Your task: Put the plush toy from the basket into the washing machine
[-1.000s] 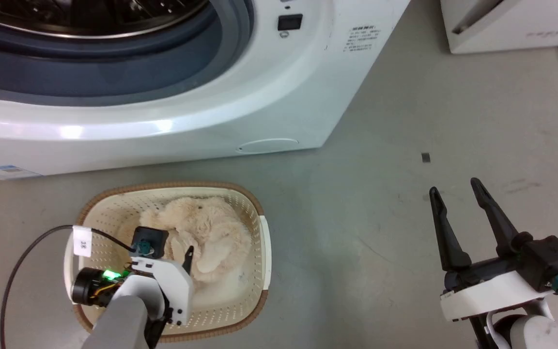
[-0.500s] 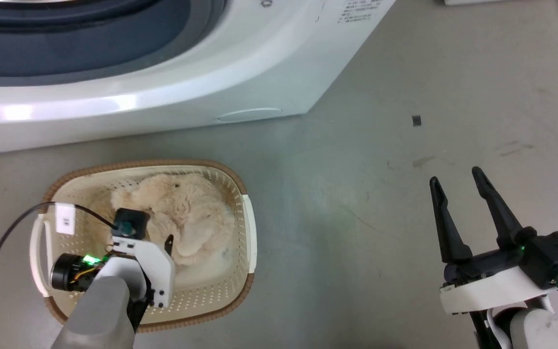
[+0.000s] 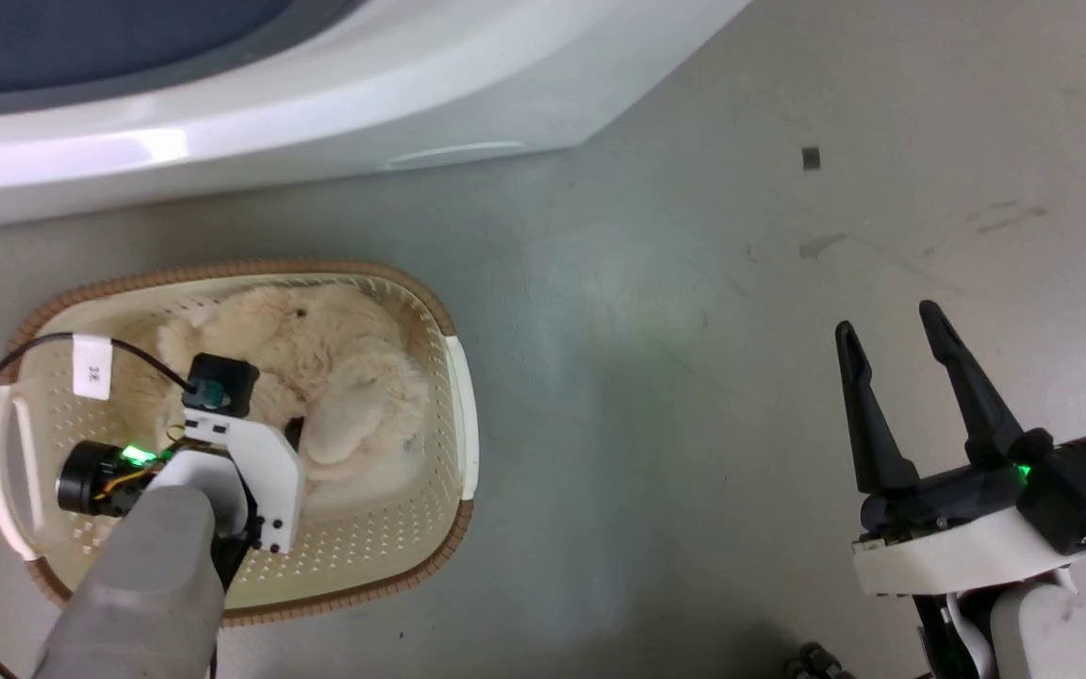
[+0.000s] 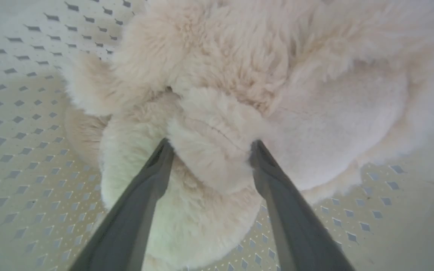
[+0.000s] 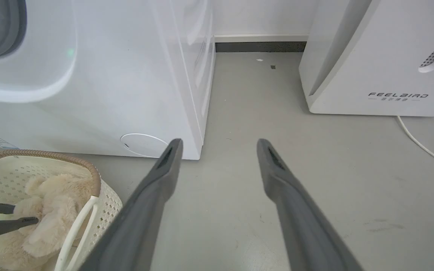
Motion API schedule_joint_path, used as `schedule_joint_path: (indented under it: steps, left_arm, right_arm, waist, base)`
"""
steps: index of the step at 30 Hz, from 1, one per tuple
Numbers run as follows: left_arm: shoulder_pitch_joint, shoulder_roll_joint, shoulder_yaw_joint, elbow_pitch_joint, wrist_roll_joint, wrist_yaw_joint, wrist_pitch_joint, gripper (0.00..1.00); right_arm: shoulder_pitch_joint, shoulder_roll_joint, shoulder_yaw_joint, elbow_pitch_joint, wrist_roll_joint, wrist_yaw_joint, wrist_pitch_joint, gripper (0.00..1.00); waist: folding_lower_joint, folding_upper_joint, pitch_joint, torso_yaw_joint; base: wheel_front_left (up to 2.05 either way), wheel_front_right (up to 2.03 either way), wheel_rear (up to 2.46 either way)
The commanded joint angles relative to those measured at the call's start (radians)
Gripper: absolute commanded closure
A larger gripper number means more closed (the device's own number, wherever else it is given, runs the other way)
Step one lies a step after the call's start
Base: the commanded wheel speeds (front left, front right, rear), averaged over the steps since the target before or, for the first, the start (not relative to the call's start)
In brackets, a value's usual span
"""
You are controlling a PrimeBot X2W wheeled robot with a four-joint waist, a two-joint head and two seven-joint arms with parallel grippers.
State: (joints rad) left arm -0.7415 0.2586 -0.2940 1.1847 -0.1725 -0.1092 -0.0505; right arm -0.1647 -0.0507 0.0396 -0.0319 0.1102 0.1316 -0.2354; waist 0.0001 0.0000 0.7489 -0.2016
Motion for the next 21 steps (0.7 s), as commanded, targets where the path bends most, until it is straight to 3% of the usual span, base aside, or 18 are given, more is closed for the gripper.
schedule_joint_path:
  steps: [1,11,12,13,14,21]
  left_arm:
    - [-0.028,0.009,-0.009,0.027,-0.008,-0.005,-0.005,0.00]
    - [-0.088,0.023,-0.046,0.105,-0.029,-0.009,-0.003,0.00]
    - [-0.085,0.020,-0.050,0.105,-0.029,-0.011,0.006,0.18]
    - [-0.082,0.018,-0.053,0.105,-0.032,-0.013,0.014,0.83]
    - [-0.079,0.016,-0.053,0.105,-0.038,-0.014,0.016,1.00]
    - [-0.058,0.011,-0.056,0.106,-0.069,-0.019,-0.005,1.00]
  right_arm:
    - [-0.023,0.000,0.001,-0.007,0.013,-0.001,-0.011,0.00]
    - [-0.043,0.001,0.008,-0.006,0.033,-0.001,-0.026,0.00]
    - [-0.044,0.001,0.009,-0.005,0.034,-0.001,-0.026,0.00]
    - [-0.044,0.001,0.009,-0.003,0.034,-0.001,-0.026,0.00]
    - [-0.044,0.001,0.009,-0.001,0.034,-0.001,-0.026,0.00]
    - [-0.049,0.001,0.008,0.012,0.036,-0.001,-0.026,0.00]
  waist:
    - [-0.0001,0.0000,0.025,-0.008]
    - [-0.0001,0.0000,0.093,-0.028]
    - [-0.0001,0.0000,0.092,-0.027]
    - [-0.0001,0.0000,0.091,-0.027]
    - [-0.0001,0.0000,0.089,-0.026]
    - [-0.0001,0.0000,0.053,-0.020]
  base:
    - [0.00,0.00,0.00]
    - [0.00,0.00,0.00]
    - [0.00,0.00,0.00]
    - [0.00,0.00,0.00]
    - [0.00,0.00,0.00]
    - [0.00,0.00,0.00]
